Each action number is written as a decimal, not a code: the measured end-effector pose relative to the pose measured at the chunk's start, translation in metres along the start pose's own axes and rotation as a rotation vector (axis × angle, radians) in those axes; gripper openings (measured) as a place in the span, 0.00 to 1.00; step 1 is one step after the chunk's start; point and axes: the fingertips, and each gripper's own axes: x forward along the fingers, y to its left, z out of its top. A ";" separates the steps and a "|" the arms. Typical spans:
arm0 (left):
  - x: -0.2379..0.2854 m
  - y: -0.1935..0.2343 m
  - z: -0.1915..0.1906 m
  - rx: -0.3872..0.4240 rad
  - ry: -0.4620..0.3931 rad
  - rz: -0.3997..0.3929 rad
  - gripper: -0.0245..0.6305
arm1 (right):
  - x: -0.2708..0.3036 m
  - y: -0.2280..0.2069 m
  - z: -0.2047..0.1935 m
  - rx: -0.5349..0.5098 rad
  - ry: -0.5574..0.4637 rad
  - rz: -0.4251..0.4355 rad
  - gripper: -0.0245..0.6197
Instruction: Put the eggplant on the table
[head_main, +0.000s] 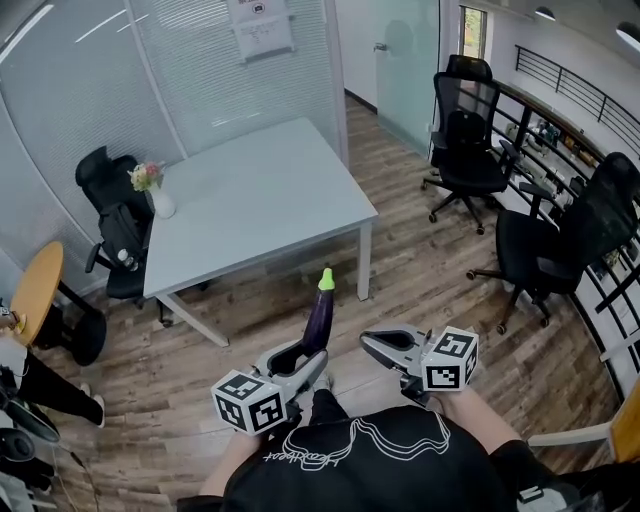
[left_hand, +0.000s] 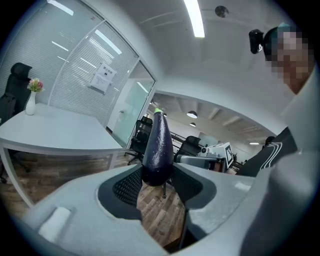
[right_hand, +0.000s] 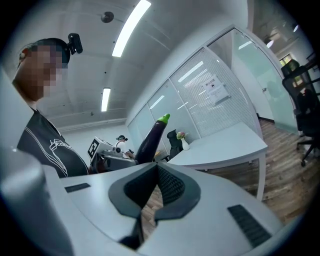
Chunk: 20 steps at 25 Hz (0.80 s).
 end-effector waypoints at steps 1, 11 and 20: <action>0.000 0.001 0.000 0.001 -0.001 0.001 0.33 | 0.001 -0.001 -0.001 0.000 0.000 -0.005 0.05; 0.014 0.024 0.020 0.015 -0.005 0.013 0.33 | 0.012 -0.027 0.017 0.048 -0.072 0.025 0.05; 0.042 0.079 0.055 0.019 0.000 -0.003 0.33 | 0.054 -0.074 0.041 0.065 -0.096 0.027 0.05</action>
